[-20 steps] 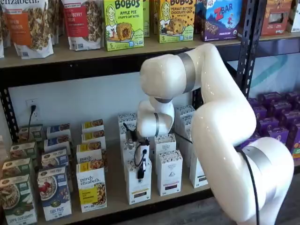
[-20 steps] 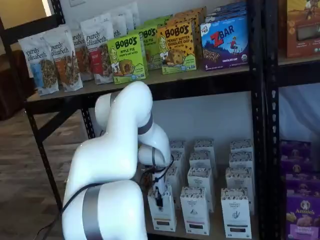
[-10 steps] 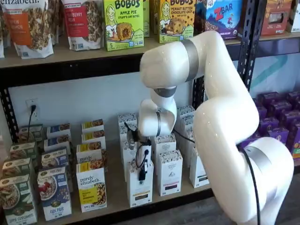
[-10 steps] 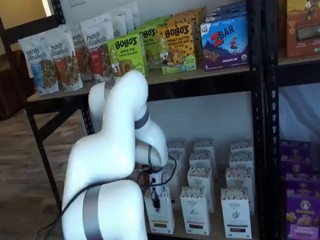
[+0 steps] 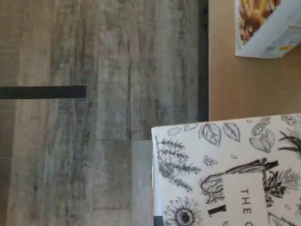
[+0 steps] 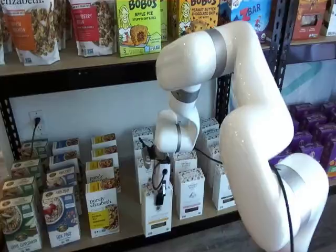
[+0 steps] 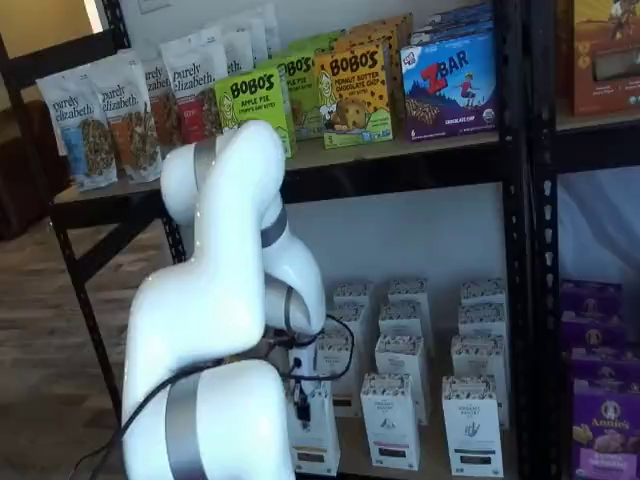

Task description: Pick up the white box with a yellow strip in the middle, on the bottom shelf, the fourth box from the left

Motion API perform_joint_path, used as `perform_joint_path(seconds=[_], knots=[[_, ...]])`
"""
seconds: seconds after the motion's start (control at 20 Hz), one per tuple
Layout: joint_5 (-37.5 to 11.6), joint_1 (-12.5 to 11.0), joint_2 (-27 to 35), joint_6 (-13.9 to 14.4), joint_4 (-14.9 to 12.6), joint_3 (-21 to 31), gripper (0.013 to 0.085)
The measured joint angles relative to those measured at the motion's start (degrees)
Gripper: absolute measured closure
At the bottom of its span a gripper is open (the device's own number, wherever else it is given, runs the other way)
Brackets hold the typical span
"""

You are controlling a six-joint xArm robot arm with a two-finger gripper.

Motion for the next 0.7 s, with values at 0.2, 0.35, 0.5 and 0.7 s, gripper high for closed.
perform_joint_path(seconds=[0.2,0.35,0.5,0.7], knots=[[-1.0,0.9,-4.2,0.7,0.0,5.4,0.0490],[-1.2,1.4,-7.4,0.5,0.7,9.3,0.0490],[-1.4,1.8,-11.6,1.7,-0.2,14.0,0.0490],[-1.4,2.3,-16.9,3.5,-1.6,19.2,0.0490]])
